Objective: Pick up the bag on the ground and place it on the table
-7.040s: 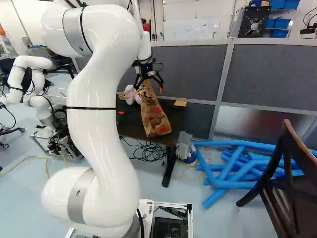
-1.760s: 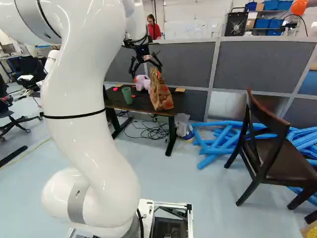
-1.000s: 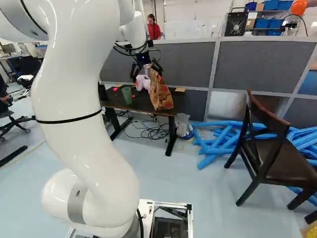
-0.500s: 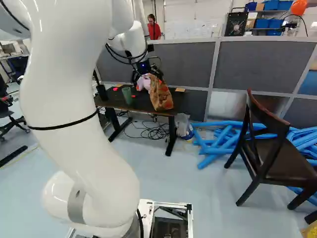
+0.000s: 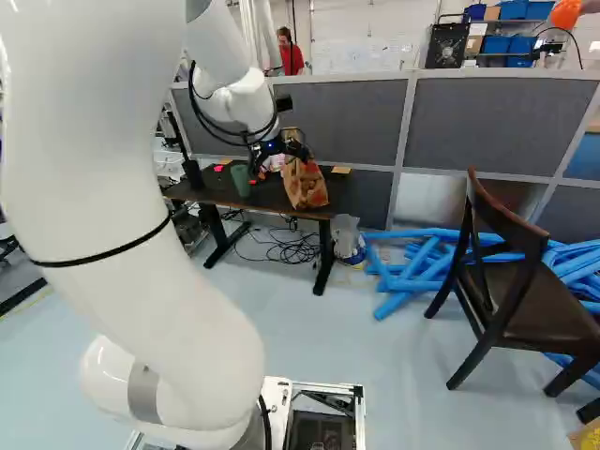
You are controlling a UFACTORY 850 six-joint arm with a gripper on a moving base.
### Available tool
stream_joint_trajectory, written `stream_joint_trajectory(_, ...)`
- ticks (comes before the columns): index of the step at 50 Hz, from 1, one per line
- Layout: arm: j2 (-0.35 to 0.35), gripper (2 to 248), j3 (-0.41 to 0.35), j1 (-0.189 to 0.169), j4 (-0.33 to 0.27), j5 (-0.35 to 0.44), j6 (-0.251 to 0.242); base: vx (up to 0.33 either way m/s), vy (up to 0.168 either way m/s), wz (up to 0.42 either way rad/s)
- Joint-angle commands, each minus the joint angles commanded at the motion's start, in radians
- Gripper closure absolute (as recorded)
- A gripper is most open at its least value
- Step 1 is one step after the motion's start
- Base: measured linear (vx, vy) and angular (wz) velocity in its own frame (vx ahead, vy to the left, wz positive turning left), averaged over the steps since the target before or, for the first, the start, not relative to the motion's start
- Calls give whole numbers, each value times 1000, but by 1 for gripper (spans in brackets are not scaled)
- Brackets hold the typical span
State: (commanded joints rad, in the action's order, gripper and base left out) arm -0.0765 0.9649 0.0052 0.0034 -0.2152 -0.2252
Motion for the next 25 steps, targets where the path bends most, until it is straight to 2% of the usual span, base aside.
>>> stream_joint_trajectory(25,113,3,-278,-2,-1,345,71,0,0,0)
